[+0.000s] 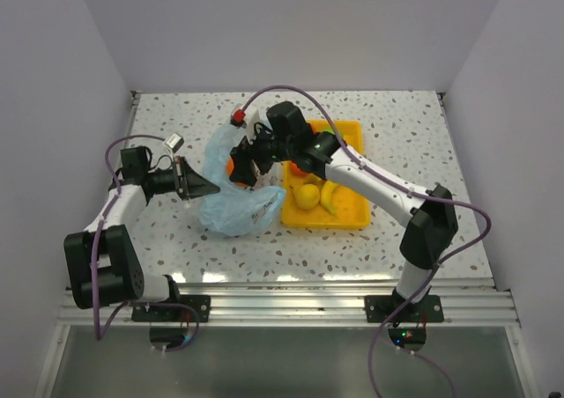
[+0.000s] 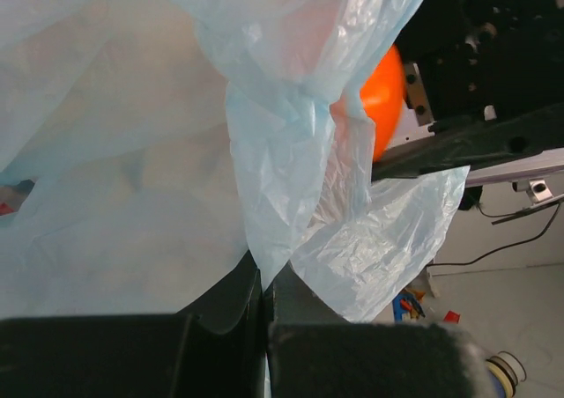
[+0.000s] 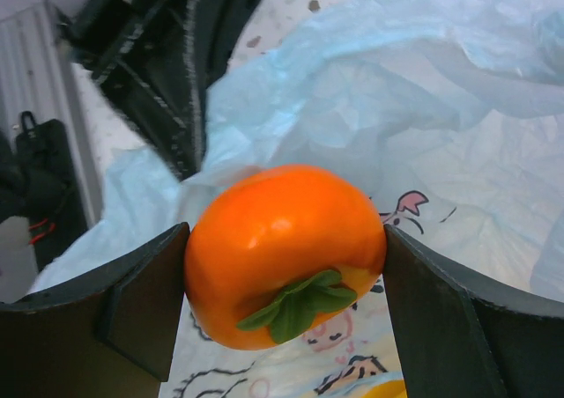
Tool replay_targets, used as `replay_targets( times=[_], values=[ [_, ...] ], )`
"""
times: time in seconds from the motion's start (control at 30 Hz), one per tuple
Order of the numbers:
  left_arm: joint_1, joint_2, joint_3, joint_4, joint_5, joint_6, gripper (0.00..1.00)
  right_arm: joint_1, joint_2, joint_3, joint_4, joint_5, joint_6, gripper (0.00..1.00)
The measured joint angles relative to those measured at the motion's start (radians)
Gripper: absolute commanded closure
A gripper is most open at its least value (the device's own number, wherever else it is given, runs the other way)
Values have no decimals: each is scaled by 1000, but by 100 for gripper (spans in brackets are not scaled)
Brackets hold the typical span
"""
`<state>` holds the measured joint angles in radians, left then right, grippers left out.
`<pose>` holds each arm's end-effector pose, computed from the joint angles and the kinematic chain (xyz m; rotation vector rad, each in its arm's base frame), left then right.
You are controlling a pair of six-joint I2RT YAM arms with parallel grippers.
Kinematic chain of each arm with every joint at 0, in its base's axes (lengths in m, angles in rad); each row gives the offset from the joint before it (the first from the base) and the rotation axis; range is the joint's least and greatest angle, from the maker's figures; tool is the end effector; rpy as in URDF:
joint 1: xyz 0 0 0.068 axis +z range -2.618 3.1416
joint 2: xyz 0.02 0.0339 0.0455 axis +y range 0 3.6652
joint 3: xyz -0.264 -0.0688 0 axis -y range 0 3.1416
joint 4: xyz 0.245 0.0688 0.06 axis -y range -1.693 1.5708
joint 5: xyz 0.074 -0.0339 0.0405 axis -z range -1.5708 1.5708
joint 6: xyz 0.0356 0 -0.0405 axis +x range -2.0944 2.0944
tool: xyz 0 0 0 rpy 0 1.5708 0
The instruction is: Place the fake fruits into the plastic bag and tie a complex knot
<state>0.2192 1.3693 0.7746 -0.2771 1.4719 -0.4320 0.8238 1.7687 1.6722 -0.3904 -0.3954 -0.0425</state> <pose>0.2552 0.0206 0.2253 -0.0140 2.0661 -1.8429 0.2726 0.3145 0.3585 -1.1227 1.8182 0.8793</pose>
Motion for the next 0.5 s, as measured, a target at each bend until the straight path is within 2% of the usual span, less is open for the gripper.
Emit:
replay_targets(
  times=[0.23, 0.33, 0.37, 0.4, 0.5],
  values=[
    [2, 22, 23, -70, 0, 77, 100, 10, 64, -62, 100, 138, -3, 44],
    [2, 24, 23, -88, 0, 94, 100, 13, 68, -72, 130, 150, -3, 38],
    [2, 24, 23, -91, 0, 100, 100, 15, 71, -72, 142, 150, -3, 32],
    [3, 26, 23, -93, 0, 104, 100, 18, 75, -74, 152, 149, -3, 18],
    [4, 34, 23, -101, 1, 113, 100, 35, 87, -82, 163, 153, -5, 4]
  ],
)
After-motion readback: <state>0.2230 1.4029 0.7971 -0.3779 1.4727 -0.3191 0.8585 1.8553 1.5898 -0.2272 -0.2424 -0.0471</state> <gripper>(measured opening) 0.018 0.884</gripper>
